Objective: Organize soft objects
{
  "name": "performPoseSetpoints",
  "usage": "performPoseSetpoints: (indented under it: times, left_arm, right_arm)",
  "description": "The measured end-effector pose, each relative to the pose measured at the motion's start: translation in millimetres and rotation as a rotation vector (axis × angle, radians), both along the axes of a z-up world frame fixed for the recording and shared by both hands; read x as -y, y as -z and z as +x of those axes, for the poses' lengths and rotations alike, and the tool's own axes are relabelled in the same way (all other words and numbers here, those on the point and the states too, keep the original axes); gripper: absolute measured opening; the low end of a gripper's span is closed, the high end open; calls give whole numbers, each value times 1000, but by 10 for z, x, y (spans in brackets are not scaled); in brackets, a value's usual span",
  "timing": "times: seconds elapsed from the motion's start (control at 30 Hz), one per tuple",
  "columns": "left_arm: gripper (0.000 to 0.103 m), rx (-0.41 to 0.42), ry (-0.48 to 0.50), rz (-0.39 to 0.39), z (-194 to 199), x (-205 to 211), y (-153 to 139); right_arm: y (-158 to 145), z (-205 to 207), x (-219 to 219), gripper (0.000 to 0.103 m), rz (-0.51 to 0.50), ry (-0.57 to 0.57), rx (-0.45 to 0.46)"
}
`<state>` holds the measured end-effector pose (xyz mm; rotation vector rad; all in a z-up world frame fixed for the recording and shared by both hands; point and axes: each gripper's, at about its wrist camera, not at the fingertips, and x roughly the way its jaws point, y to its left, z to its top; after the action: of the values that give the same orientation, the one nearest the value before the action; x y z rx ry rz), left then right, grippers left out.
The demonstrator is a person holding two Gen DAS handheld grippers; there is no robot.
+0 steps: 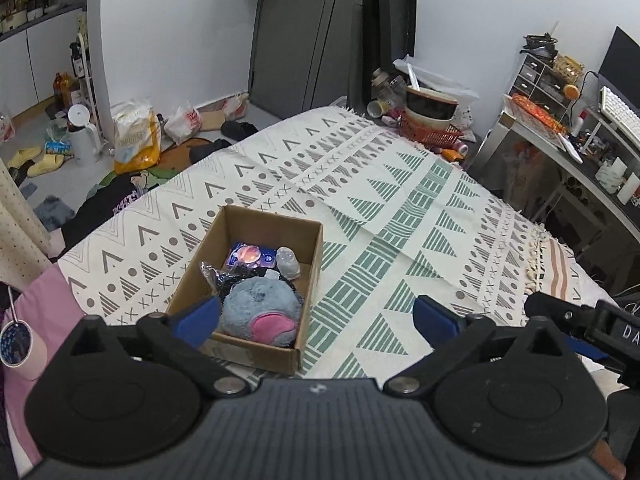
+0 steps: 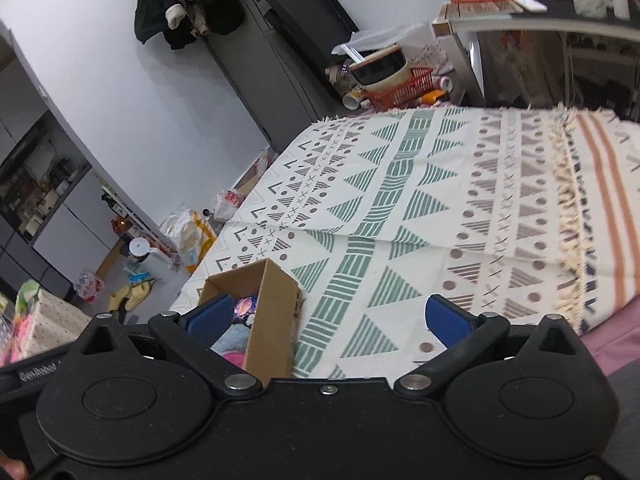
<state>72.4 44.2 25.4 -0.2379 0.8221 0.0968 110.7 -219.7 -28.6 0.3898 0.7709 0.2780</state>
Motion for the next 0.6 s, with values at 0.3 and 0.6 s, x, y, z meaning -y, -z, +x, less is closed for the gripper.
performPoseSetpoints:
  times: [0.3, 0.6]
  left_arm:
    - [103, 51, 28, 22, -288, 188, -229]
    - [103, 86, 46, 64, -579, 356, -371]
  right_arm:
    - [-203, -290, 173, 103, -40, -15, 30]
    - [-349, -578, 335, 103, -82, -15, 64]
